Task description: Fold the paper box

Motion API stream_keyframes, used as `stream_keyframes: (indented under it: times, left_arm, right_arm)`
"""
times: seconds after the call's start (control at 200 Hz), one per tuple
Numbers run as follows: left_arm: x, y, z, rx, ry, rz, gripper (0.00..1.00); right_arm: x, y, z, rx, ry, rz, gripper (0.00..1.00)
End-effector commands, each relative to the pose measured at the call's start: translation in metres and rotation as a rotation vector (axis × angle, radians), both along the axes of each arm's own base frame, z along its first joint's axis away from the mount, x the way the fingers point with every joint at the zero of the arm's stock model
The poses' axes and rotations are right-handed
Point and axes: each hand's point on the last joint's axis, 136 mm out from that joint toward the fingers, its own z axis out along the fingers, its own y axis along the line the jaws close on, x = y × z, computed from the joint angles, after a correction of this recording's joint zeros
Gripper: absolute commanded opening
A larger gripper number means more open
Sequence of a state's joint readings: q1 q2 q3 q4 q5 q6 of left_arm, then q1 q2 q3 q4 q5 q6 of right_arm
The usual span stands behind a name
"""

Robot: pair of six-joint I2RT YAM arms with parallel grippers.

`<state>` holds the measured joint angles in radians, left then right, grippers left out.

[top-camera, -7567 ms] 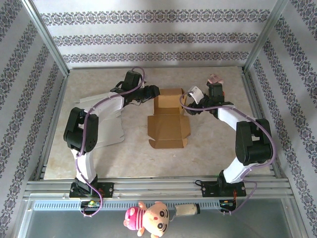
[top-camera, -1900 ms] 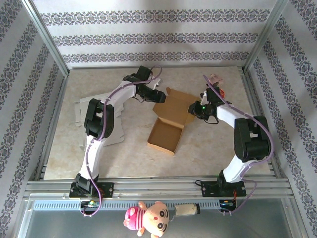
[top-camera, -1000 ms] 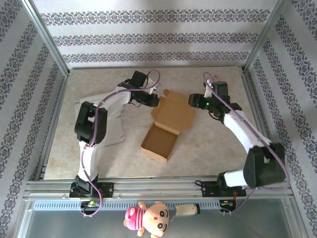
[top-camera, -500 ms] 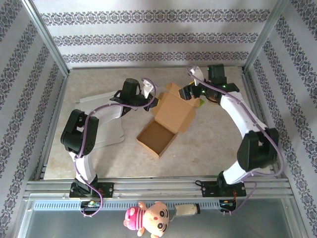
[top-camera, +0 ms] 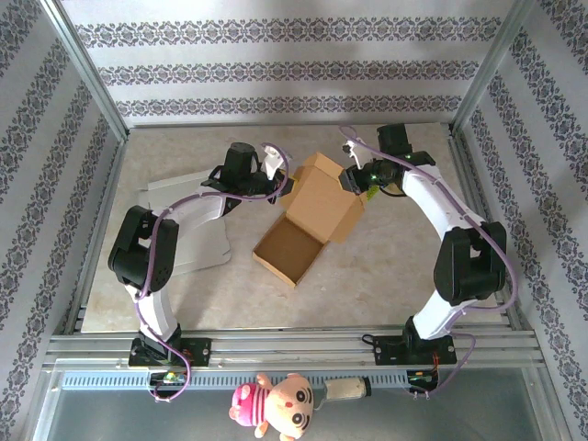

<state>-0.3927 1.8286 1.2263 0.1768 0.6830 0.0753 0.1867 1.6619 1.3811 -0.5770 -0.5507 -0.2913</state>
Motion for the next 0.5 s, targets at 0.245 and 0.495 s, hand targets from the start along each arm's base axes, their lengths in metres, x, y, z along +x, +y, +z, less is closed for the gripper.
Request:
stream_keyframes:
  times: [0.245,0.495]
  left_arm:
    - [-0.018,0.029,0.028,0.205,-0.133,0.025,0.5]
    - [-0.034,0.051,0.023,0.379,-0.208,-0.004,0.57]
  right_arm:
    - [-0.024,0.015,0.054,-0.307,-0.4,0.227,0.07]
    - [-0.039,0.041,0.046,-0.604,-0.643,0.518,0.04]
